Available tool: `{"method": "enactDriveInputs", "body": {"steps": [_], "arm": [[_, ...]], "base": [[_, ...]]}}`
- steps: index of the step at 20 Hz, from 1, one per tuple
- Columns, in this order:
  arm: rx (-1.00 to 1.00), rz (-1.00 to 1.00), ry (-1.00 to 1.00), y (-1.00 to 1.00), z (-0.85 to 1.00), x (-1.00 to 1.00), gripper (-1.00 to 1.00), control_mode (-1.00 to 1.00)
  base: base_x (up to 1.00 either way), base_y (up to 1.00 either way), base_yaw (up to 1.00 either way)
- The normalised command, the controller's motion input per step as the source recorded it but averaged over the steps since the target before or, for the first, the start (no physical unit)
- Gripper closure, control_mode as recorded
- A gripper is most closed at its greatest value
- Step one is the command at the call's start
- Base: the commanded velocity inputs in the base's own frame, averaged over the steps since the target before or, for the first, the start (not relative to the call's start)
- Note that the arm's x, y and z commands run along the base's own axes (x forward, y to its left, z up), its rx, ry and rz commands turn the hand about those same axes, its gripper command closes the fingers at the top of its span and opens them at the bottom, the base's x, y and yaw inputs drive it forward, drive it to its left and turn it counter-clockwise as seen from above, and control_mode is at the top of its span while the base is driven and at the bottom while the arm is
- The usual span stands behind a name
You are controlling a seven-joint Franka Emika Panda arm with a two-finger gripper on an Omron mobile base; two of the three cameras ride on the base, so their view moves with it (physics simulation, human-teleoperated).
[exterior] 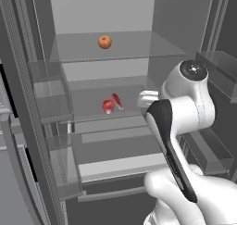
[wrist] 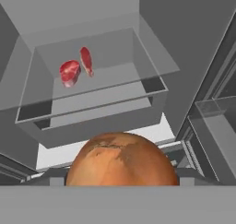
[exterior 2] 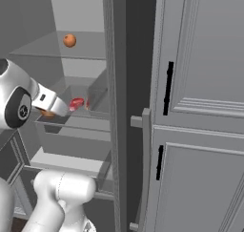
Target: Place one onion and one steak in each tupperware on the nearby counter, to pack two identical lunches.
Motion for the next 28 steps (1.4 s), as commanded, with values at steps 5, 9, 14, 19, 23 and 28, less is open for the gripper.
{"method": "enactDriveInputs", "body": {"steps": [5,9,14,19,23,28], "arm": [[0.00,0.00,0.02,0.00,-0.08,-0.13,1.00,1.00],[0.00,0.00,0.00,0.00,0.00,0.00,1.00,1.00],[0.00,0.00,0.00,0.00,0.00,0.00,1.00,1.00],[0.00,0.00,0.00,0.00,0.00,0.00,1.00,1.00],[0.00,0.00,0.00,0.00,0.00,0.00,1.00,1.00],[0.00,0.00,0.00,0.00,0.00,0.00,1.00,1.00]], "base": [[-0.70,0.00,0.00],[-0.86,0.00,0.00],[-0.69,0.00,-0.02],[-0.58,0.00,-0.04],[-0.35,0.03,0.05],[-0.29,0.03,0.70]]}}
